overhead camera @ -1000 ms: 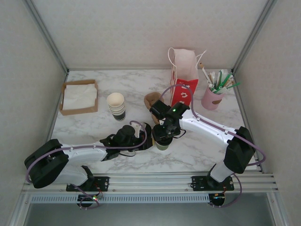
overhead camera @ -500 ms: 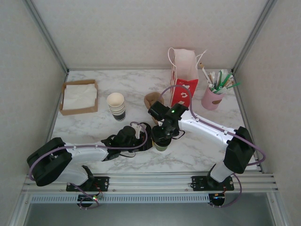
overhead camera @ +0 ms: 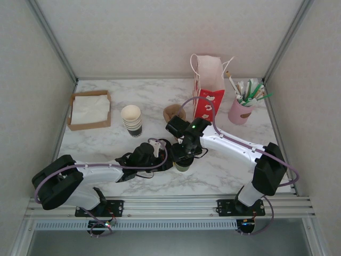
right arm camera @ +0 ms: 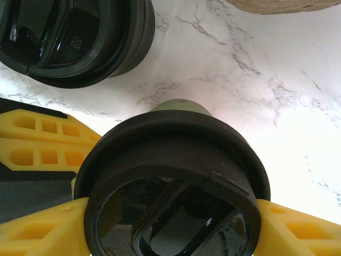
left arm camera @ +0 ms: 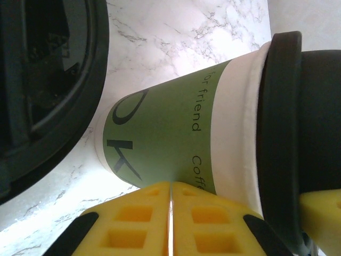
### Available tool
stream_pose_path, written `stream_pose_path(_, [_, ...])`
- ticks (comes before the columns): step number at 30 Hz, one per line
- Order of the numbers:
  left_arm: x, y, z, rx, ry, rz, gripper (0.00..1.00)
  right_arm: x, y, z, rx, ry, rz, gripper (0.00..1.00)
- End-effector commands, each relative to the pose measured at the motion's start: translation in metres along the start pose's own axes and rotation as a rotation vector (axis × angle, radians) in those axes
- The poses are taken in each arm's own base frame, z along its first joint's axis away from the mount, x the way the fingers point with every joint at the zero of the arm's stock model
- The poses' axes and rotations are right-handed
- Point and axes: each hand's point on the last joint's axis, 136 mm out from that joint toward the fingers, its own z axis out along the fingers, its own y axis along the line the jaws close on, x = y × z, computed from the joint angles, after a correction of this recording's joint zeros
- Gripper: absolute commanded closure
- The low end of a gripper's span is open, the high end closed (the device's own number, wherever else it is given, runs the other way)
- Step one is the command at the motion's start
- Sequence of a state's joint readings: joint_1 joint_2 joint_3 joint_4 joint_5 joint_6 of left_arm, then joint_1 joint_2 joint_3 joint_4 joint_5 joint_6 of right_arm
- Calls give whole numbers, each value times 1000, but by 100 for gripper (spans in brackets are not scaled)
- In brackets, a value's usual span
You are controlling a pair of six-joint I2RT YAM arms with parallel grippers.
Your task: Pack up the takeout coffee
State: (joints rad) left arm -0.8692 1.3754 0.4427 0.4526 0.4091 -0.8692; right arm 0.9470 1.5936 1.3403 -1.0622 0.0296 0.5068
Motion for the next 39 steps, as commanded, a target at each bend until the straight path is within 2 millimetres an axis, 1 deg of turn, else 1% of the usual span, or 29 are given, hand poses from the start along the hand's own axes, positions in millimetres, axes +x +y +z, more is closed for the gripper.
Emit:
stream_pose_path(1, [4,-6,2,30,14,-1,90,1,5,-2,4,6,2,31])
stream_pose_path(7, [4,-6,2,31,14,0,90,0,5,-2,-1,-2,6,31])
stream_pose_path(15, [3,-7,2,31,16,1,90,2,4,3,-3,3,12,31])
stream_pose_path(23, [4,-7,3,30,18,-1,90,-1,1,-7,9,-25,16,31])
stream_pose_path(27, [4,-7,3,28,19,0,91,0,-2,-7,31,-13,17,31])
stream_pose_path(34, [4,-6,3,27,18,2,91,-3,0,-11,26,-23,16,31])
stream_pose_path(39, [3,-7,2,26,16,3,90,-2,0,-9,30,-12,10,31])
